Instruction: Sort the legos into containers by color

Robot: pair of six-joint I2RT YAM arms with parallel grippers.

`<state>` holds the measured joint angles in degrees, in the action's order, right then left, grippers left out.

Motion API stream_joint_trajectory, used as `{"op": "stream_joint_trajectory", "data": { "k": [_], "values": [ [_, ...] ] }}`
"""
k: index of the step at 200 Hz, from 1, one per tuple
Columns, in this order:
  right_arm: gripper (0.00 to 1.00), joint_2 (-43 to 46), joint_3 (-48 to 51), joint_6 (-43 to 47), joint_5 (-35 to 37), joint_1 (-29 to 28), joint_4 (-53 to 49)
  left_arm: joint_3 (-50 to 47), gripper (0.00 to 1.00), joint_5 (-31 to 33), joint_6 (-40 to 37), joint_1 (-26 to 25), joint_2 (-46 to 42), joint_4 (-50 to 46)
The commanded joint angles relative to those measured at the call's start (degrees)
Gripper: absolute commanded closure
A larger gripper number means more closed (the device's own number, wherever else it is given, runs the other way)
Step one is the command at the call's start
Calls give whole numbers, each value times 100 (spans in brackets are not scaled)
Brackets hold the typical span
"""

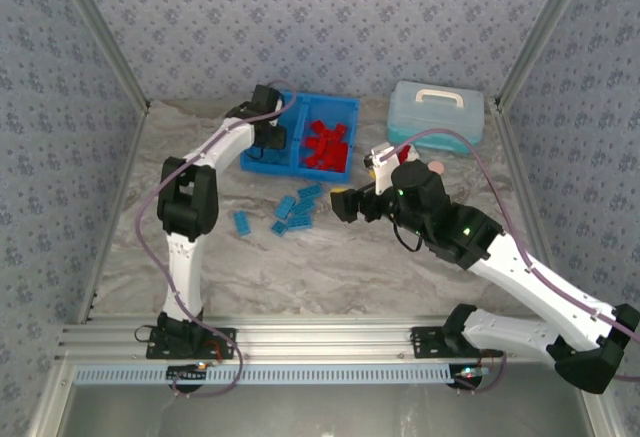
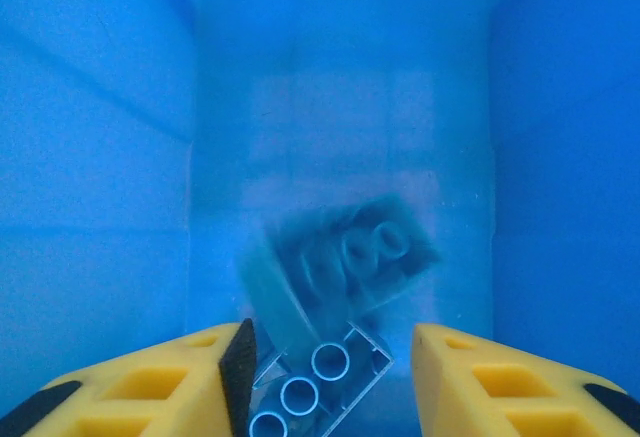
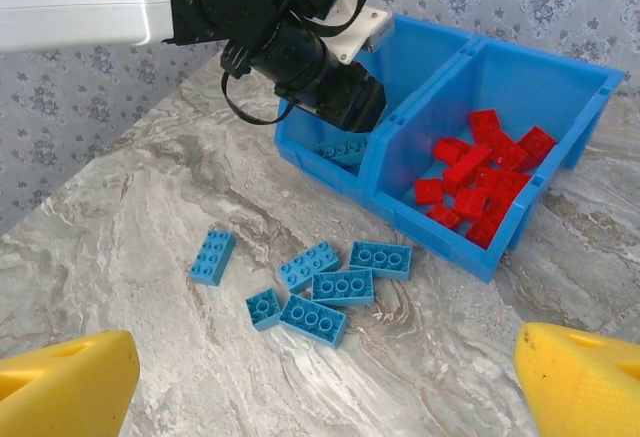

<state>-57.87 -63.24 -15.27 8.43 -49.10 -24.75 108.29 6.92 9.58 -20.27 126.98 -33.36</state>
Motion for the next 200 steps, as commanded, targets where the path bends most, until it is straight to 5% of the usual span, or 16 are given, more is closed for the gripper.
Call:
{"op": "stream_joint_trajectory", "data": {
  "k": [1,62,113,147,200],
  "values": [
    [1,117,-136,-72,140,22,-133,280,50,-99,78,12,27,-99],
    [1,118,-118,-117,131,25,-43,-534,50,-469,494,-7,-1553,190],
    [1,78,-100,-156,117,30,137,-2918,49,-330,1318,-38,-4012,735],
    [1,49,-74,-178,119,33,261,-4405,48,373,2125,-233,-5267,348],
    [1,-337,-214,-279,126,57,119,-6357,40,522,3498,-328,-5796,620]
  ]
}}
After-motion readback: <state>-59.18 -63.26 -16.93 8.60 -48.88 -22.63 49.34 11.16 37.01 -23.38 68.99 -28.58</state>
